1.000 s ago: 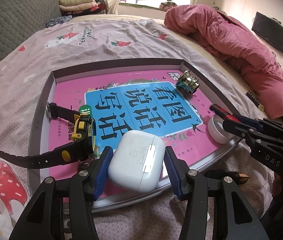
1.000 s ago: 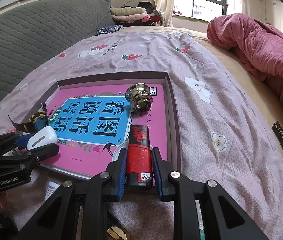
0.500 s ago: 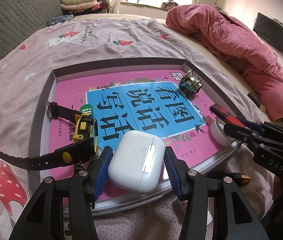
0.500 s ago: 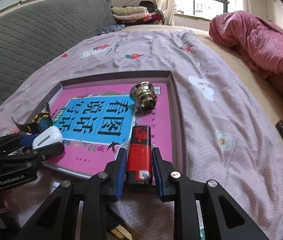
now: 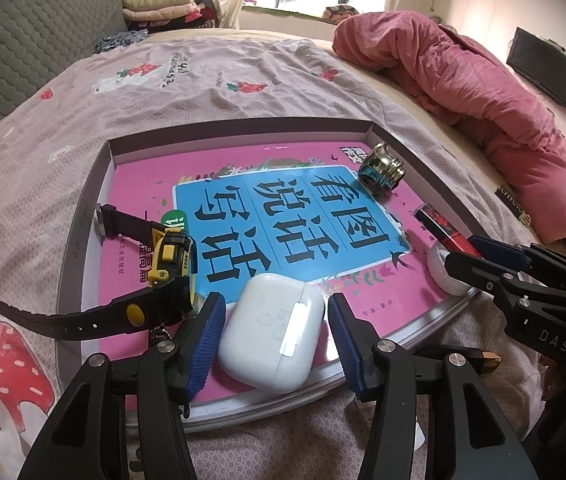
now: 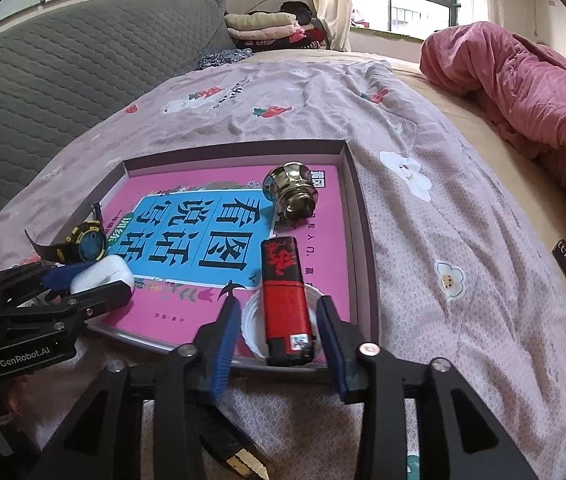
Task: Organize rigid objects
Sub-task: 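Lower the lighter beside the white cap and the earbud case onto the book, opening both grippers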
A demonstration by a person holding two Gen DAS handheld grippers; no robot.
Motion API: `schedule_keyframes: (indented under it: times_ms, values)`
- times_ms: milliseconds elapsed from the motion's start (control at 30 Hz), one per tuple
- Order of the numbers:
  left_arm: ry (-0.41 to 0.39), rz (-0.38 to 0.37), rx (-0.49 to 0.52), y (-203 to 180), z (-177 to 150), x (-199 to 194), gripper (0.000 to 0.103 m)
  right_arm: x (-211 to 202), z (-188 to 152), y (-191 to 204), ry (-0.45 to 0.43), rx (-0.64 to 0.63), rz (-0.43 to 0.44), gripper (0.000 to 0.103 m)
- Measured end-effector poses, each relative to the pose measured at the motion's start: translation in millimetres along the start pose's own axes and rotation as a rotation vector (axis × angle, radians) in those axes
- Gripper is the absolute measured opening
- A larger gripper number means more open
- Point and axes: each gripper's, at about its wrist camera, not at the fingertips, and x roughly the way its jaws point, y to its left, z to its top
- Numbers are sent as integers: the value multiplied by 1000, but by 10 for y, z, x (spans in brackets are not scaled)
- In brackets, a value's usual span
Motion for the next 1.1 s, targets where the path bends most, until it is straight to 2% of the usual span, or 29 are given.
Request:
schedule_keyframes:
  times_ms: [467,867,967,1100]
  values:
    - [-1,-19,-16,29,-8,-15,57,-62,33,-37,-34,22,16,43]
    - [-39,-27,-8,-48,5,-134,61,-122,56,-18,-60,14,22,44]
    - [-51,-27,-10,-57,4,-182,63,-141,55,-28,-63,23,31,52]
    - [-66,-25,-9,-65,-10,-252,67,-198,56,-28,-84,20,41,53]
